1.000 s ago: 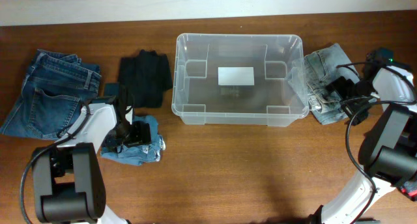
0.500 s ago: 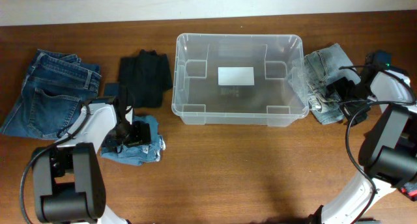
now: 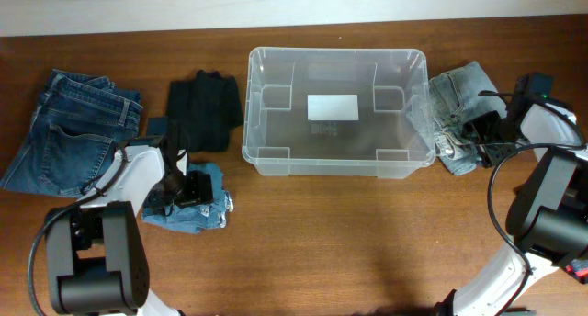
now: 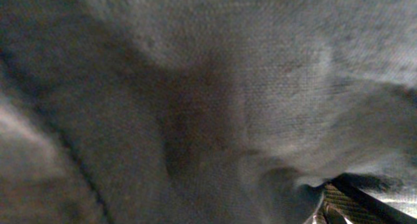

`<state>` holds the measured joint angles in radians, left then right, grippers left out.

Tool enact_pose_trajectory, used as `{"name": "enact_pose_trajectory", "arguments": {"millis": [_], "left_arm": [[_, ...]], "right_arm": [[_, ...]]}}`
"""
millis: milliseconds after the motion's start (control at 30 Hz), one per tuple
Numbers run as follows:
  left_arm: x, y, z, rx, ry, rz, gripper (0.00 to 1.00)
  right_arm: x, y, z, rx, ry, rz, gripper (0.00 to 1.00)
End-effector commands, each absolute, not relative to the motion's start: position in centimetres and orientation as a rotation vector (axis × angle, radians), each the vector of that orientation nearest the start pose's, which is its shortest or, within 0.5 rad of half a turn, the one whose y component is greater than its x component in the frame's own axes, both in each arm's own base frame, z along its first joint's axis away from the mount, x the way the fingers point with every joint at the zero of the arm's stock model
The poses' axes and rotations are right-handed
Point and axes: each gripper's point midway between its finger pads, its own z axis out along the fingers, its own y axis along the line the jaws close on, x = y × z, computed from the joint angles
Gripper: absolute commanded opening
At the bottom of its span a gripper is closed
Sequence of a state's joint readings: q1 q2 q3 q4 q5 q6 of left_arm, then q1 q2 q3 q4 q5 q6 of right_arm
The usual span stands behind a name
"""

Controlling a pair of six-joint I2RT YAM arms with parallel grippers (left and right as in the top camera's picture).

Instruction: Pack container

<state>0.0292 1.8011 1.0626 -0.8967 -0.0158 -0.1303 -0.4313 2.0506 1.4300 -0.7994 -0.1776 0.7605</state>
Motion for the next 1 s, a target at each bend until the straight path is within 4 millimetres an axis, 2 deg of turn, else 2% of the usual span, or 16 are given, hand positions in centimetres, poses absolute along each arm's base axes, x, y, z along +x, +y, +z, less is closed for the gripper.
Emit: {"name": "enact_pose_trajectory", "arguments": {"millis": [0, 67, 133, 167, 233, 500, 533, 567, 600, 733, 800, 867, 967], "left_arm": [[28.4, 1.1, -0.1, -0.23, 3.219, 0.042, 0.99], [28.4, 1.1, -0.1, -0.23, 3.219, 0.042, 0.99], [28.4, 1.1, -0.1, -0.23, 3.219, 0.042, 0.99], [28.4, 1.1, -0.1, -0.23, 3.219, 0.042, 0.99], [28.4, 1.1, -0.1, -0.23, 3.219, 0.042, 0.99], [28.4, 1.1, -0.1, -0.23, 3.219, 0.042, 1.0], [28.4, 1.1, -0.1, -0.23, 3.219, 0.042, 0.99], [28.4, 1.1, -0.1, -0.23, 3.219, 0.042, 0.99], [28.4, 1.1, -0.1, -0.23, 3.219, 0.042, 0.99], [28.4, 1.1, -0.1, -0.23, 3.219, 0.042, 0.99], [28.4, 1.1, -0.1, -0.23, 3.219, 0.042, 0.99], [28.4, 1.1, -0.1, -0.23, 3.219, 0.042, 0.99], [28.4, 1.1, -0.1, -0.23, 3.219, 0.042, 0.99]], "right_arm": [[36.5, -14.6, -0.3, 1.726, 2.556, 0.209, 0.57], [36.3, -14.8, -0.3, 1.734, 2.557, 0.2, 0.54], [36.2, -14.8, -0.3, 1.711, 2.578, 0.196, 0.33], [36.1, -14.8, -0.3, 1.691, 2.589, 0.194, 0.26], [36.1, -14.9, -0.3, 1.648, 2.615, 0.188, 0.18], [35.4, -15.5, -0.3, 1.672, 2.616, 0.179, 0.17], [35.2, -15.6, -0.3, 1.68, 2.615, 0.179, 0.2], [34.8, -15.9, -0.3, 1.7, 2.617, 0.17, 0.46], [34.3, -16.0, -0.4, 1.715, 2.623, 0.156, 0.56], [33.6, -15.9, -0.4, 1.736, 2.642, 0.143, 0.7], [33.5, -15.8, -0.4, 1.739, 2.647, 0.143, 0.86], [33.5, -15.8, -0.5, 1.744, 2.643, 0.143, 0.96], [33.4, -15.7, -0.9, 1.753, 2.634, 0.149, 0.97]]}}
